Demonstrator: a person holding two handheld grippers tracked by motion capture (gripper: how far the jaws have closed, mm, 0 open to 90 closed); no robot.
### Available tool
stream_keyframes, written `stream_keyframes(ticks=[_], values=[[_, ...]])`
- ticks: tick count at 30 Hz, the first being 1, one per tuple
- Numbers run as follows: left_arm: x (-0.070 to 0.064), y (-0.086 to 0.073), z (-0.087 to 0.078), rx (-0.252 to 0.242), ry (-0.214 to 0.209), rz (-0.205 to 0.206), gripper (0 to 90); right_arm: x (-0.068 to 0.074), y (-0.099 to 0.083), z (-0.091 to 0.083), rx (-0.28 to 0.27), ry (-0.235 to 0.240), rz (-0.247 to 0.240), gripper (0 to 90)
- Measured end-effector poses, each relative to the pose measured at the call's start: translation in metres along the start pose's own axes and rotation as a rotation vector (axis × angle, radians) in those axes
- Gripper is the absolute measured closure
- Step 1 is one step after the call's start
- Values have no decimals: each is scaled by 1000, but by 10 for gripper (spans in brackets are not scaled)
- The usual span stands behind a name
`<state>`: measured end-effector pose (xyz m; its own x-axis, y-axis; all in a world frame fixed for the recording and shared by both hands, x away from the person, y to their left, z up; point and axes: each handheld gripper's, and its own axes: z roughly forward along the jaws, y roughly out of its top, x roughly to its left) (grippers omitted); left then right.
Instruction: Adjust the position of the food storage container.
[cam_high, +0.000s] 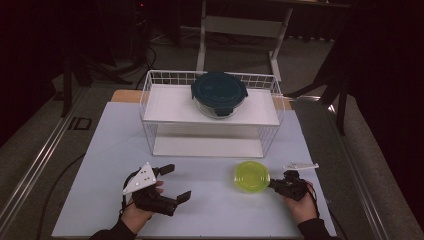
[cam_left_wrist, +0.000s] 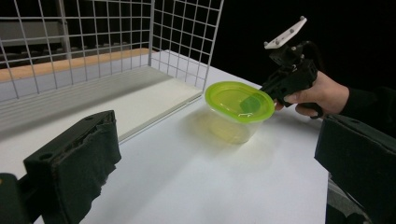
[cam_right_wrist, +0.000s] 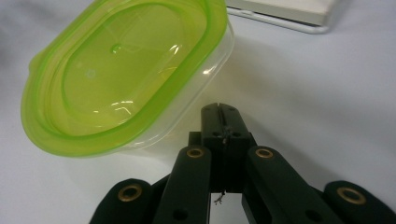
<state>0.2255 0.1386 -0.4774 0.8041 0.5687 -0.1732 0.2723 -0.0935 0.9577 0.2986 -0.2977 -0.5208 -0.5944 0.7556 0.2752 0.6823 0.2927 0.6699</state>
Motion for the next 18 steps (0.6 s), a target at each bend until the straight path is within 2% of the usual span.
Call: stream_keyframes(ticks=[18], values=[[0, 0, -1, -1, -1, -2, 0, 36, 19, 33, 48, 81, -61, 900]])
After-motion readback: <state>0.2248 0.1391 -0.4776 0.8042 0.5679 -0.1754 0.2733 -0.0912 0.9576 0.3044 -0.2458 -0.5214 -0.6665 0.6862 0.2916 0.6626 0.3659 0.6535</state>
